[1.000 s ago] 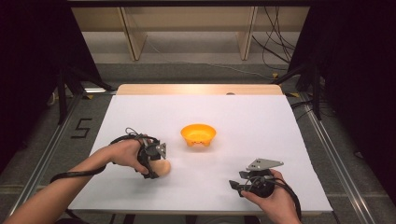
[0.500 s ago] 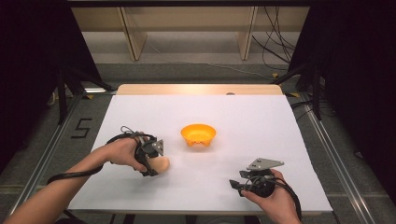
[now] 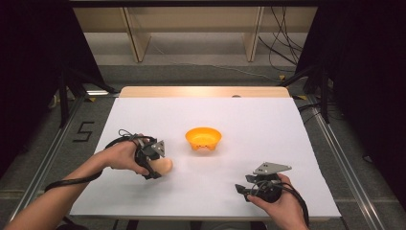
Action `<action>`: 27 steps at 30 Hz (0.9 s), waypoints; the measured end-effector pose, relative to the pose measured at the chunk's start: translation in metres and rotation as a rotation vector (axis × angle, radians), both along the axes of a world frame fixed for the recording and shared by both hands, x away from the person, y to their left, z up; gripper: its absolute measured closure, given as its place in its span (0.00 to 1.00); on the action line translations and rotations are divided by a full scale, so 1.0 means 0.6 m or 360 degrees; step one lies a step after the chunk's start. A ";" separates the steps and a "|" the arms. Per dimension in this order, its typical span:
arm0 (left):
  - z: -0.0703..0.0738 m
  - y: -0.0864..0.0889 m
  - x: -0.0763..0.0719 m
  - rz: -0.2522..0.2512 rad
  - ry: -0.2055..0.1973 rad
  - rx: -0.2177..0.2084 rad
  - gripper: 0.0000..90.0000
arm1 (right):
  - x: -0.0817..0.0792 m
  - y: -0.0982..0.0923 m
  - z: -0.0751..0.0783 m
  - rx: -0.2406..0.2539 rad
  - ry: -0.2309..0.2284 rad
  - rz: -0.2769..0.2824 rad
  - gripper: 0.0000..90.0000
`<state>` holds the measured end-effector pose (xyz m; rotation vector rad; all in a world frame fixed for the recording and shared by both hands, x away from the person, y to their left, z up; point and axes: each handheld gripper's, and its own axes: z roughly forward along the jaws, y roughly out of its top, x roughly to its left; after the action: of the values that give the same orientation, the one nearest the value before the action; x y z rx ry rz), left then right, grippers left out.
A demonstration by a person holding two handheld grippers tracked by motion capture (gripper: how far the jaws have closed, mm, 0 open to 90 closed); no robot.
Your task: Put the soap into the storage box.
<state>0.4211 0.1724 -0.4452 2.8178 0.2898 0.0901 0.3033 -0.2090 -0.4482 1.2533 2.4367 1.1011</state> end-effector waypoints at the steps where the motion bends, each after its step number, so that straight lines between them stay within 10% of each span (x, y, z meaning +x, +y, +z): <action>1: 0.000 0.000 0.000 0.0008 0.0001 -0.0009 0.36 | 0.001 -0.001 -0.001 -0.0011 -0.0029 0.0012 0.51; 27: -0.003 0.006 -0.001 0.0155 -0.0098 -0.0223 0.36 | 0.001 -0.003 0.001 0.0000 -0.0021 -0.0016 0.50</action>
<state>0.4203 0.1762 -0.4473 2.6562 0.4029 0.1710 0.3039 -0.2106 -0.4478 1.2532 2.4181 1.1031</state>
